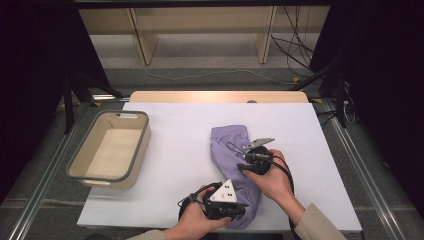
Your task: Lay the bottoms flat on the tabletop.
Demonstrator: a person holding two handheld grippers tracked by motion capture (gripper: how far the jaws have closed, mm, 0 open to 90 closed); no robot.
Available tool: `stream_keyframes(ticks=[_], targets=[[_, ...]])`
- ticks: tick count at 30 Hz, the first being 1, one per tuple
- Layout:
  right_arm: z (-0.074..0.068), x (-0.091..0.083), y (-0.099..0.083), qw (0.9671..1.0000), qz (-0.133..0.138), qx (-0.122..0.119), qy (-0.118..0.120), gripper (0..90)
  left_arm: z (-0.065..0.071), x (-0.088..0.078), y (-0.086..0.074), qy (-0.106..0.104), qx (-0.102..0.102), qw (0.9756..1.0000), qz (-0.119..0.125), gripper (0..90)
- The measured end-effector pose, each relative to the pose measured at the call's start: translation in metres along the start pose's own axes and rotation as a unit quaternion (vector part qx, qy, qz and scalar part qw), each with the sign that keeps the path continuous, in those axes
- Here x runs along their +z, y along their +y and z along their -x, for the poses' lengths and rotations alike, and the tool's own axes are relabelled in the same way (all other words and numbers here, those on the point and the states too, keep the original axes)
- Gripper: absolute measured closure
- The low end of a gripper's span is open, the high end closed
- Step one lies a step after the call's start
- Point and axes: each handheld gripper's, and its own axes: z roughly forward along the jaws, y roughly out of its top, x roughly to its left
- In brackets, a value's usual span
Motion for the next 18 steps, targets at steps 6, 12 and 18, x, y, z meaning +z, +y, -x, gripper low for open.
stream_keyframes(ticks=[6,12,18], targets=[[-0.002,-0.003,-0.002,0.9999,-0.008,0.001,0.014,89.8,0.001,0.004,-0.003,-0.005,-0.001,0.9999,-0.010,88.1],[0.011,-0.016,0.001,0.9995,0.014,0.025,0.013,90.0,0.005,0.009,-0.004,-0.011,-0.002,0.9998,-0.017,87.5],[0.024,-0.016,-0.006,0.9987,0.008,0.049,0.010,90.0,0.005,0.011,-0.004,-0.012,0.000,0.9997,-0.021,87.5]])
